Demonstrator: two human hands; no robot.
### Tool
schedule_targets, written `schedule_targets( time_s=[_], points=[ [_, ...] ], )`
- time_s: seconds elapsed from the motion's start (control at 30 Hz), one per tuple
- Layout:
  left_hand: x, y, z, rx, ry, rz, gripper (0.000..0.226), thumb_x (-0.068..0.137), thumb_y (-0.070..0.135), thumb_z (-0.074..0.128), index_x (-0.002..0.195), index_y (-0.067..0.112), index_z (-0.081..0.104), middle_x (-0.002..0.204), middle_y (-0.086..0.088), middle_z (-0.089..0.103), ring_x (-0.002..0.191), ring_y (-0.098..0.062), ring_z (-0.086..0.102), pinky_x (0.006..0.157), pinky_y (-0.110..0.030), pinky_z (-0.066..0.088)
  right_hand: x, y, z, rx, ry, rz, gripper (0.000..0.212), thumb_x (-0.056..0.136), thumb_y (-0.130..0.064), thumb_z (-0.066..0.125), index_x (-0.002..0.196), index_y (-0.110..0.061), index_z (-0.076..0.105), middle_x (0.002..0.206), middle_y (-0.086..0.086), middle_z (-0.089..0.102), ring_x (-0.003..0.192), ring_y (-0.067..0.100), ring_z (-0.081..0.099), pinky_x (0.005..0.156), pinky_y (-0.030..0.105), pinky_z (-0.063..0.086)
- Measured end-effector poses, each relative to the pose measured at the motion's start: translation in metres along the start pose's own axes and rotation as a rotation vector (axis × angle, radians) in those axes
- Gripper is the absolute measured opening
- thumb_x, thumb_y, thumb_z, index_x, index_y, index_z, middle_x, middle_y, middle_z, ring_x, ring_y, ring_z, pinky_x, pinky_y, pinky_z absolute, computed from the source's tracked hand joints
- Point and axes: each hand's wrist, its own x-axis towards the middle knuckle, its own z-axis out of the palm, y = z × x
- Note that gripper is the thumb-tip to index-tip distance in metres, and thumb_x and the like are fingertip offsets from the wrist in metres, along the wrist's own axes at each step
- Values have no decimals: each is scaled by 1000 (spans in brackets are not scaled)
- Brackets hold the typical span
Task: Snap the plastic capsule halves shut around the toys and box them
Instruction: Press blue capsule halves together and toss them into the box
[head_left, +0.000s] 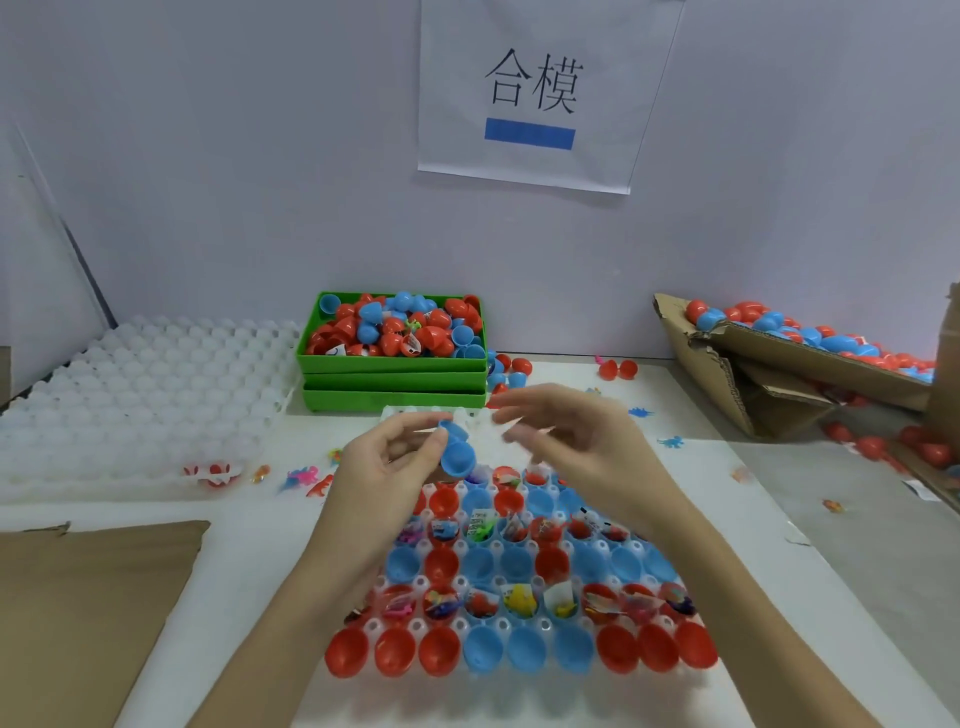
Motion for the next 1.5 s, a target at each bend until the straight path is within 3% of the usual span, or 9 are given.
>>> schedule_targets(
  time_s=[0.1,0.27,0.53,0.77,0.93,1.07,1.3,1.4,1.5],
  points=[
    [2,0,-3,-139,-29,-106,18,100,18,68,110,28,79,107,-3,79,95,-22,79,93,-39,58,23,38,-20,-416,103,195,20,100,-13,67,116,-18,76,109,-3,74,89,8,67,84,26,60],
    [2,-2,-1,-115,-57,-95,22,99,18,70,106,37,79,108,4,78,92,-20,79,88,-36,60,36,83,-20,-752,-111,301,25,96,-20,72,121,-18,77,107,0,70,81,8,58,69,11,41],
    [2,-2,-4,-73,-64,-81,23,100,18,69,107,38,79,108,7,77,99,-17,78,98,-45,60,36,73,-16,-686,13,281,15,98,-15,70,110,-12,77,104,4,74,79,10,61,73,12,46],
    [-1,-4,0,-36,-86,-58,25,102,18,67,108,41,77,111,8,77,109,-13,73,102,-41,57,14,6,4,-269,8,-50,11,95,-19,74,103,-24,78,90,-13,72,84,8,67,72,19,57],
    [-1,-3,4,-45,-101,-53,22,100,19,69,104,39,77,106,5,79,103,-14,75,98,-38,57,12,-11,26,-480,-91,-141,22,100,-14,67,121,-20,71,100,-14,61,83,2,53,77,8,43],
    [0,-3,2,-120,-112,-99,17,100,17,68,110,27,79,104,-4,80,101,-21,77,98,-41,59,13,-14,30,-620,-177,-133,22,105,-16,58,122,-20,70,111,-7,59,97,3,42,84,15,41],
    [0,1,3,-220,-111,-153,16,97,22,71,112,18,78,103,-6,81,98,-20,78,81,-22,59,12,-19,28,-639,-270,-111,33,104,-5,47,127,-25,57,122,-10,55,101,-1,38,85,6,34],
    [1,1,2,-321,-102,-194,20,96,16,72,115,11,75,105,-13,80,97,-24,78,80,-23,61,13,-20,22,-474,-235,-60,43,98,1,46,125,-32,49,118,-16,58,102,-2,51,82,10,45],
    [3,0,1,-396,-121,-255,22,97,12,69,118,7,73,109,-15,79,101,-26,77,83,-26,62,19,-11,13,-221,-96,-157,37,98,6,45,121,-21,56,109,-11,67,97,8,66,76,21,56]
  ],
)
